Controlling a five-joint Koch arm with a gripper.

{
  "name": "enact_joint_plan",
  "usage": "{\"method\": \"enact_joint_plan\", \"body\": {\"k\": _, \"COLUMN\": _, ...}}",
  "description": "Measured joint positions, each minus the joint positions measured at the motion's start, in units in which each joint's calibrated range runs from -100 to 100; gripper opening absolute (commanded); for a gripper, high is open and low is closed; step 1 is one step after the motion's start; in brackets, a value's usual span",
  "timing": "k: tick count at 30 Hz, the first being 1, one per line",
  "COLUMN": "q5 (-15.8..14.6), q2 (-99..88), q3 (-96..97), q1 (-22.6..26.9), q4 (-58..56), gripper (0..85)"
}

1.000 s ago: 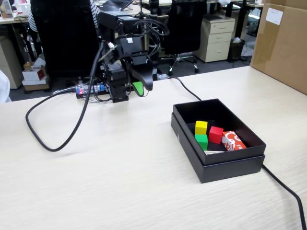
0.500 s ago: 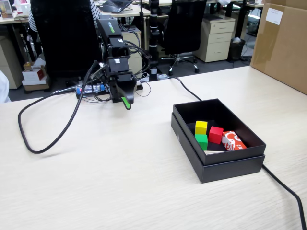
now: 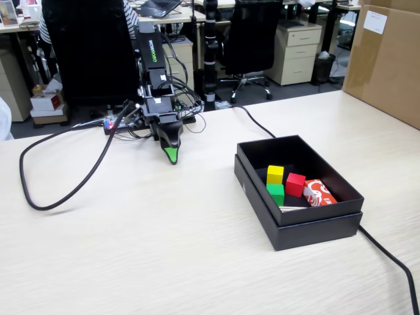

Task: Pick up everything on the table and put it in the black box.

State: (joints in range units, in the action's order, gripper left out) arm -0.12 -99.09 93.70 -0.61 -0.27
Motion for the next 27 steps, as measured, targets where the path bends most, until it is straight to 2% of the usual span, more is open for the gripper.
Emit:
{"method": "enact_joint_plan", "body": {"k": 9, "q5": 1.1, "q2": 0.0, "q3": 1.9, "q1": -0.1, "q4": 2.7, "gripper": 50.5}}
{"method": "enact_joint_plan", "body": {"k": 27, "q5": 1.2, "q2": 0.0, "q3": 1.9, "q1": -0.3, "q4": 2.7, "gripper": 50.4}}
